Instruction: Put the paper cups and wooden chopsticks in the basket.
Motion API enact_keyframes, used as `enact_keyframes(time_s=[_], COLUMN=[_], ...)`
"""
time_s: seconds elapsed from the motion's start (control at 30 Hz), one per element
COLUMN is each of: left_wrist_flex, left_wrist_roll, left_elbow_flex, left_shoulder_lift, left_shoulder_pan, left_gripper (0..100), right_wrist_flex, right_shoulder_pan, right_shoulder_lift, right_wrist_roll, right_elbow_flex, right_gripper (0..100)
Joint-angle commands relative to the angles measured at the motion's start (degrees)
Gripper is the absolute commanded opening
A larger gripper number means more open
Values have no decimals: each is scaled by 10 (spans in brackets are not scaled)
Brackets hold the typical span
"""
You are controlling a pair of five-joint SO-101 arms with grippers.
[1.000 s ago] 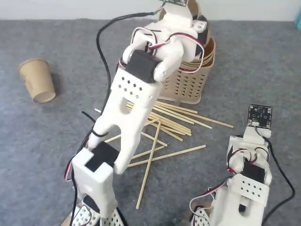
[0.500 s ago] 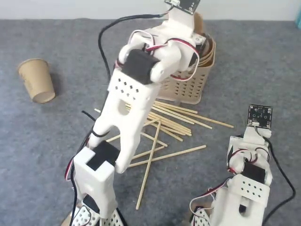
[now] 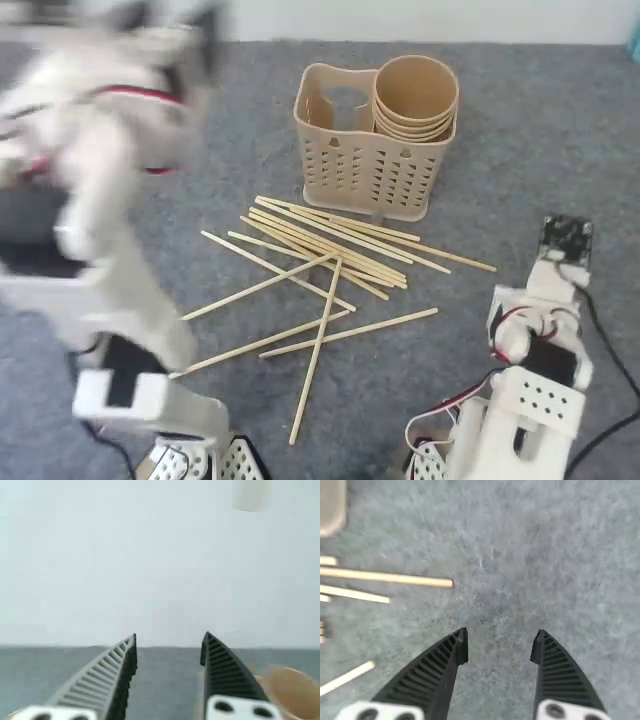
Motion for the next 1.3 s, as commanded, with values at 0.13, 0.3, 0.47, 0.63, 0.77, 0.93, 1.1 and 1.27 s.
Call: enact_keyframes(time_s=[0.13, 0.3, 0.47, 0.63, 0.77, 0.93, 1.1, 1.27], left_wrist_flex=[-3, -164, -338, -435, -518, -595, -601, -558], left_wrist_roll=[8, 6, -17, -19, -18, -18, -18, 1], left_elbow_flex=[111, 280, 457, 551, 588, 545, 375, 141], left_shoulder_lift=[-36, -36, -36, -35, 1, 135, 317, 506], left_shoulder_pan=[-268, -336, -345, -345, -345, -342, -325, -297], left_gripper=[202, 203, 203, 203, 203, 203, 202, 202], right_wrist_flex=[127, 168, 180, 179, 182, 175, 167, 165], right_shoulder_pan=[-109, -196, -244, -320, -350, -353, -353, -353], right_shoulder_lift=[-15, -12, -12, 4, 69, 150, 187, 196], right_wrist_roll=[-7, -11, -29, -29, -29, -29, -32, -30], right_elbow_flex=[-244, -350, -423, -484, -524, -535, -530, -523], right_gripper=[220, 220, 220, 220, 220, 220, 220, 220])
